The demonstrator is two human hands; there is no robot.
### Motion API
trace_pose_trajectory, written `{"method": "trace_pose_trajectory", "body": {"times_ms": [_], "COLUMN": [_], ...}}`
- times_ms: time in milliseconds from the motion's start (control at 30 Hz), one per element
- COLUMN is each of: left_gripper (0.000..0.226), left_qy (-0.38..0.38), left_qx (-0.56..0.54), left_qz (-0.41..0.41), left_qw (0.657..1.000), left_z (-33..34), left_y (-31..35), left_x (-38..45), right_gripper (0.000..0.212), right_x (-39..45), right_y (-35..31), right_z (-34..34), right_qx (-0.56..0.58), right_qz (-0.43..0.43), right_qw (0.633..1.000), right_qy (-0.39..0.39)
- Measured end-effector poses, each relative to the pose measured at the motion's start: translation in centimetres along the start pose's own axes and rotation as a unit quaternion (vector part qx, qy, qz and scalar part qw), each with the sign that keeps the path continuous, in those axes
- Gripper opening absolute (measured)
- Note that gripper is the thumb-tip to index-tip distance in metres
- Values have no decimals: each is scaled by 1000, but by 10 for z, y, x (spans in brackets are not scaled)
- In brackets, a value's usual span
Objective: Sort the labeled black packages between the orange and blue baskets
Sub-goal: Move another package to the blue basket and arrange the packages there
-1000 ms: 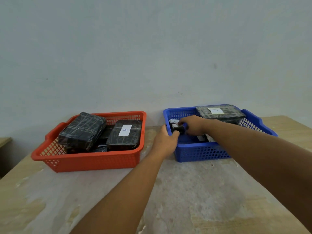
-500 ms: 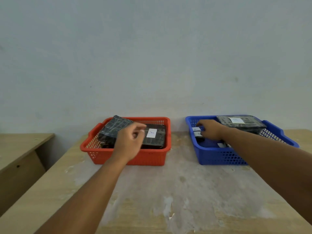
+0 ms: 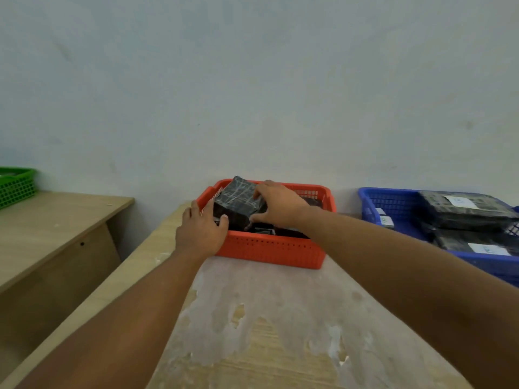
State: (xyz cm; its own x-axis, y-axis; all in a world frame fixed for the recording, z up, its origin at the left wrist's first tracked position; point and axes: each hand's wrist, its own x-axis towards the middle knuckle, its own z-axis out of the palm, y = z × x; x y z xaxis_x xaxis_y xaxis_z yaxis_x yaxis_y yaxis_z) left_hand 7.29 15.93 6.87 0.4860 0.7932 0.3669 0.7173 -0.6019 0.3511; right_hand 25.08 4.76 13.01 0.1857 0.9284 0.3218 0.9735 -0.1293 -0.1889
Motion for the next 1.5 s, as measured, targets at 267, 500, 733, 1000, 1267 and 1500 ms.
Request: {"method": "trace_pose_trajectory", "body": {"times_ms": [267, 500, 733, 1000, 1267, 1500], "left_gripper": [67, 71, 57, 56, 58, 47], "left_qy": [25, 39, -16, -50, -57, 133], "left_qx": [-35, -42, 10, -1, 12, -87], "left_qz": [23, 17, 21, -2, -21, 116], "left_qw": [999, 998, 1000, 999, 998, 980], "left_z": [2, 4, 1, -8, -3, -11], "left_y": [1, -1, 0, 4, -1, 54], "left_x": [-2, -6, 0, -3, 4, -11], "right_gripper": [107, 46, 27, 45, 36, 21], "right_x": [42, 33, 17, -7, -28, -72], "right_y": [-15, 30, 70, 75, 83, 125], "right_z": [49, 19, 8, -8, -53, -110], "right_qx": [-65, 248, 508, 631, 628, 446], "right_qz": [52, 162, 295, 298, 294, 299], "right_qw": [996, 936, 780, 676, 669, 787], "right_qy": [-44, 190, 216, 238, 268, 302]}}
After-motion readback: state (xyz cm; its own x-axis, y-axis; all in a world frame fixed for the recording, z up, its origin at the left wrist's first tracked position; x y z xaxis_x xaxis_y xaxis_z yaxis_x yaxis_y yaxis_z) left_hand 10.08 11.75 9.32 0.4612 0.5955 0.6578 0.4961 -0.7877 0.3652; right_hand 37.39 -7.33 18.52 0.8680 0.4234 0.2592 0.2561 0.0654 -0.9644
